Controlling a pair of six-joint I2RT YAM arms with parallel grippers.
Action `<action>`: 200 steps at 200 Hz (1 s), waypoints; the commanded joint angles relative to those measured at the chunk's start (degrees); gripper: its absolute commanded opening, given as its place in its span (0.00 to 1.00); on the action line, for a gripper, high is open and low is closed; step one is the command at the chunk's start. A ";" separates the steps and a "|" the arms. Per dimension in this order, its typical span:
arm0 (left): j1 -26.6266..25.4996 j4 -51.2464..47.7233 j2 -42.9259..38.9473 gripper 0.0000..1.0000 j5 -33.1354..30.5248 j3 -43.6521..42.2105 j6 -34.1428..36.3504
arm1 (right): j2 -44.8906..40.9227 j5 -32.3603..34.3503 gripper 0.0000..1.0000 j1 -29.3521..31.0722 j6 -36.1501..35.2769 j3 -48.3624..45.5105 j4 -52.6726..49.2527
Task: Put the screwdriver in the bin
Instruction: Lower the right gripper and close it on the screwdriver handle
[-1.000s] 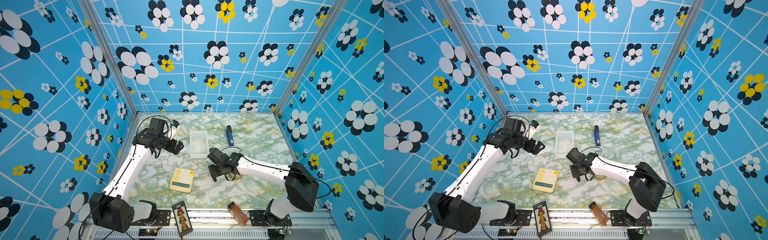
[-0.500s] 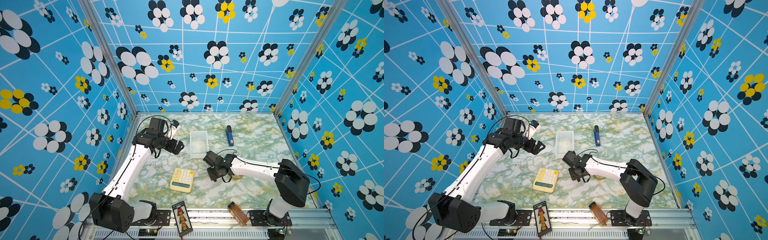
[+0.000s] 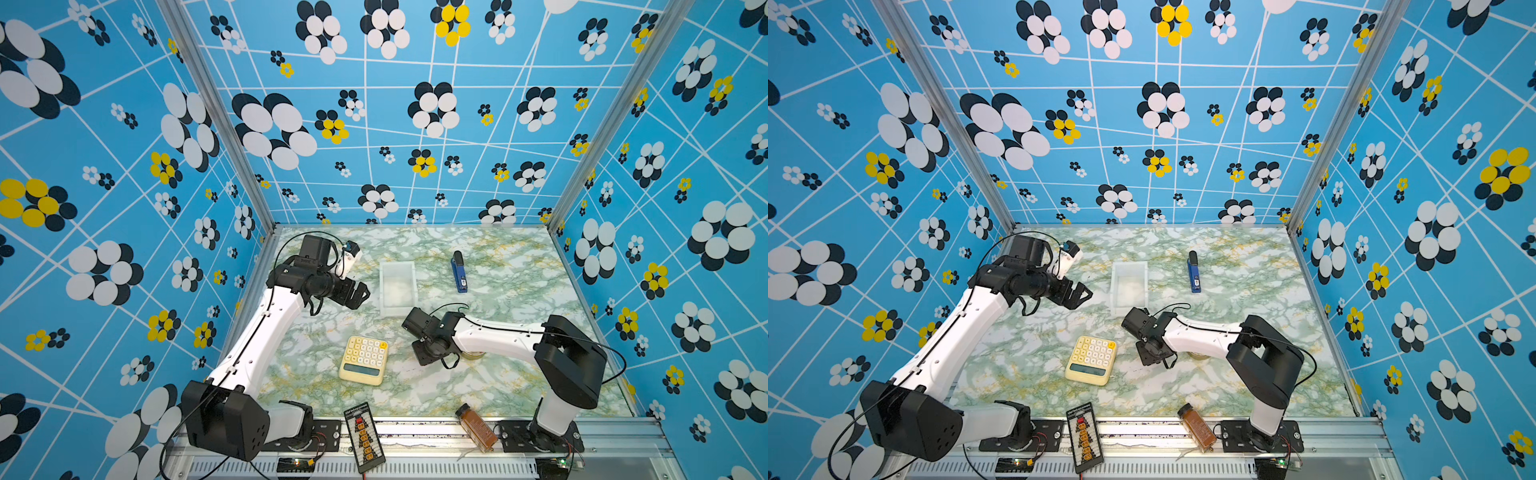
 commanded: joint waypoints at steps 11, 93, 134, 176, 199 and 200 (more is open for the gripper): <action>-0.30 -1.23 -0.11 0.99 0.96 1.64 -0.09 | 1.54 0.96 0.33 0.51 0.49 -0.05 -2.82; -0.34 -1.24 -0.10 0.99 0.13 2.53 -0.16 | 2.05 1.99 0.29 0.95 1.03 -1.79 -1.51; -0.41 -0.69 -0.29 0.99 -1.44 2.40 -0.50 | 2.64 2.12 0.19 1.14 1.48 -2.35 -0.76; -0.48 -1.11 -0.29 0.99 -1.79 2.85 0.01 | 0.13 2.87 0.12 1.19 1.37 -2.80 -1.90; -0.58 -1.60 -0.19 0.99 -2.52 3.52 0.41 | -3.14 3.45 0.11 1.14 0.71 -2.10 -4.72; -0.58 -1.62 -0.20 0.99 -2.55 3.54 0.43 | -3.28 3.45 0.11 1.14 0.66 -2.11 -4.86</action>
